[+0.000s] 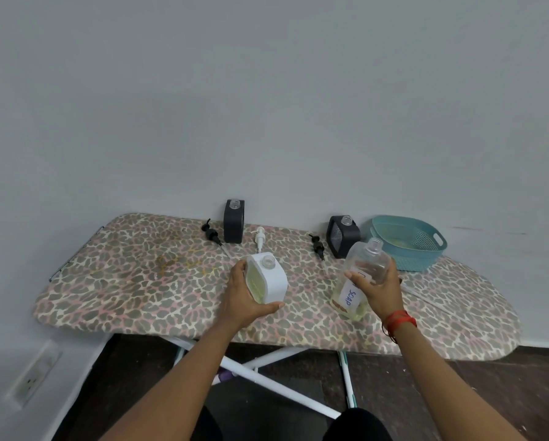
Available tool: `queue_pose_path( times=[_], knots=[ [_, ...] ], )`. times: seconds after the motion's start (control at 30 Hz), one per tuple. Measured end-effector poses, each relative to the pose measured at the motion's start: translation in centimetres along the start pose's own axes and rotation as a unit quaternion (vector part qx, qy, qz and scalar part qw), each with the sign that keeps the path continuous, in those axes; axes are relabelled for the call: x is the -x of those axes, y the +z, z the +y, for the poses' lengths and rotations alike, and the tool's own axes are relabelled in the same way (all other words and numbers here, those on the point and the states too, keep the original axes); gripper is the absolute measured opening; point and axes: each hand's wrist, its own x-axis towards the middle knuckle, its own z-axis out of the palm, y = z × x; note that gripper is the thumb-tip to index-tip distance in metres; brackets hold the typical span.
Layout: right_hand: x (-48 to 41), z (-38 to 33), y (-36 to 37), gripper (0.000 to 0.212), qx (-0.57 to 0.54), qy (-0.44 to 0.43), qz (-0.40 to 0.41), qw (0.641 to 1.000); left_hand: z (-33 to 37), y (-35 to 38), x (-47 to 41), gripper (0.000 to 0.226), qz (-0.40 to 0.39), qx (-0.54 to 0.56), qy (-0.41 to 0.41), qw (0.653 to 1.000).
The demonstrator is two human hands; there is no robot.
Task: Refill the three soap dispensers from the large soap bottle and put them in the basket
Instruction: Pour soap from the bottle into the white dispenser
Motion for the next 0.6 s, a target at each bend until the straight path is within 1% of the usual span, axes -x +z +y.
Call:
queue_pose_path(
  times=[0.13,0.2,0.27,0.33,0.47,0.6],
  knots=[
    [0.1,0.0,-0.3,0.084,0.000,0.001,0.003,1.000,0.0,-0.4,0.1,0.141,-0.018,0.008,-0.006,1.000],
    [0.1,0.1,-0.5,0.079,0.000,0.000,-0.001,1.000,-0.1,-0.8,0.6,0.138,-0.037,0.008,-0.003,0.999],
    [0.1,0.2,-0.6,0.074,0.000,-0.004,-0.001,1.000,-0.4,-1.1,1.1,0.134,-0.039,0.003,0.000,0.999],
    [0.2,0.2,-0.6,0.073,-0.007,-0.004,0.000,1.000,-0.6,-0.9,1.7,0.130,-0.013,-0.004,-0.006,1.000],
    [0.3,0.2,-0.4,0.076,-0.013,-0.007,-0.001,1.000,0.5,0.6,2.8,0.135,0.055,-0.011,-0.038,0.998],
    [0.6,0.1,-0.2,0.073,-0.015,-0.008,-0.002,1.000,2.6,2.7,3.8,0.128,0.118,-0.040,-0.059,0.990]
  ],
)
